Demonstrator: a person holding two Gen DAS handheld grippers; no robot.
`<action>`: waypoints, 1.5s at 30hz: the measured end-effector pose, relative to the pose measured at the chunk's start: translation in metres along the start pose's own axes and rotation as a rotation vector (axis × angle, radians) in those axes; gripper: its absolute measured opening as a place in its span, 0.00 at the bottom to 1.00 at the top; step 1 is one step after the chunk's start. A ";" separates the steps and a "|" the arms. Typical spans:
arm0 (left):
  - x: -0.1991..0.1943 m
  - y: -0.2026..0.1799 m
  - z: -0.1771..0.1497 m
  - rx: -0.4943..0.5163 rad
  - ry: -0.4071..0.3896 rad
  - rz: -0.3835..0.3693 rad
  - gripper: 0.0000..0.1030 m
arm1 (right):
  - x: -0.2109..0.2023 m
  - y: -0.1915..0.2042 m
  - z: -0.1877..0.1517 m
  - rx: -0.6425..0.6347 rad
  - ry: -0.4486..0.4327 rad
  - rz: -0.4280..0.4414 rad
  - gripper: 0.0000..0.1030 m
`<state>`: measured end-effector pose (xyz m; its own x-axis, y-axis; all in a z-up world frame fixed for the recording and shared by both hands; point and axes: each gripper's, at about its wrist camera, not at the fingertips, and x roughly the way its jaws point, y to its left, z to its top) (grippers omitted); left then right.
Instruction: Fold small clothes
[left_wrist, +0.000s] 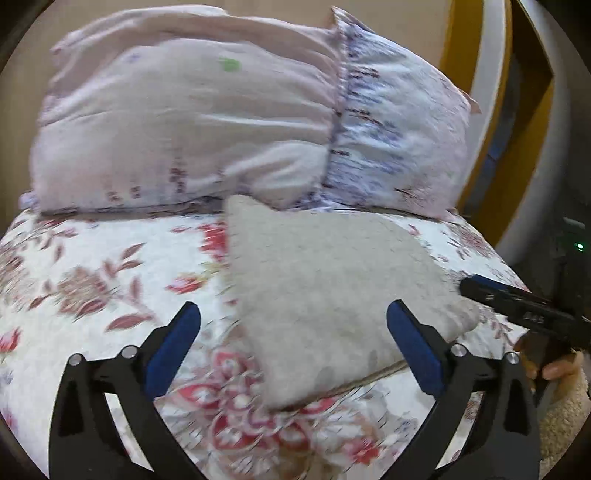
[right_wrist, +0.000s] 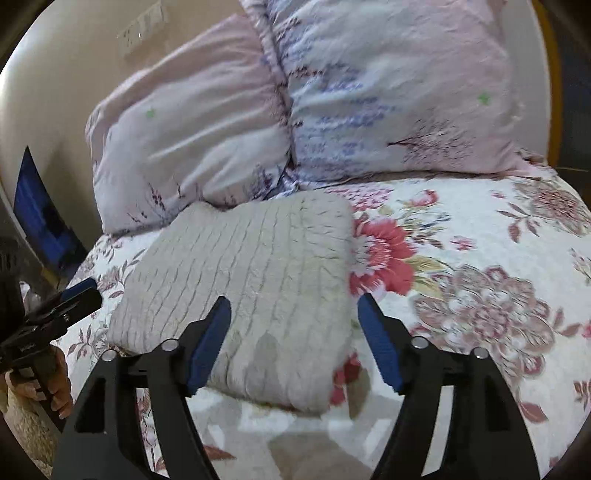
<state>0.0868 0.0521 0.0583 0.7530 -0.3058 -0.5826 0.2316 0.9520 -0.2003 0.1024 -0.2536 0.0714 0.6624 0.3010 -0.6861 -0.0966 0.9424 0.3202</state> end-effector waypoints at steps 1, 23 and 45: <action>-0.003 0.002 -0.005 -0.012 0.004 0.018 0.98 | -0.003 0.000 -0.003 -0.003 -0.006 -0.011 0.80; 0.017 -0.026 -0.061 0.051 0.242 0.214 0.98 | 0.011 0.041 -0.054 -0.095 0.142 -0.220 0.99; 0.033 -0.026 -0.063 0.062 0.291 0.243 0.98 | 0.027 0.045 -0.060 -0.083 0.214 -0.258 0.99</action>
<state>0.0665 0.0162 -0.0051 0.5862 -0.0540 -0.8084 0.1111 0.9937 0.0141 0.0713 -0.1947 0.0282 0.5025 0.0663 -0.8620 -0.0119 0.9975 0.0698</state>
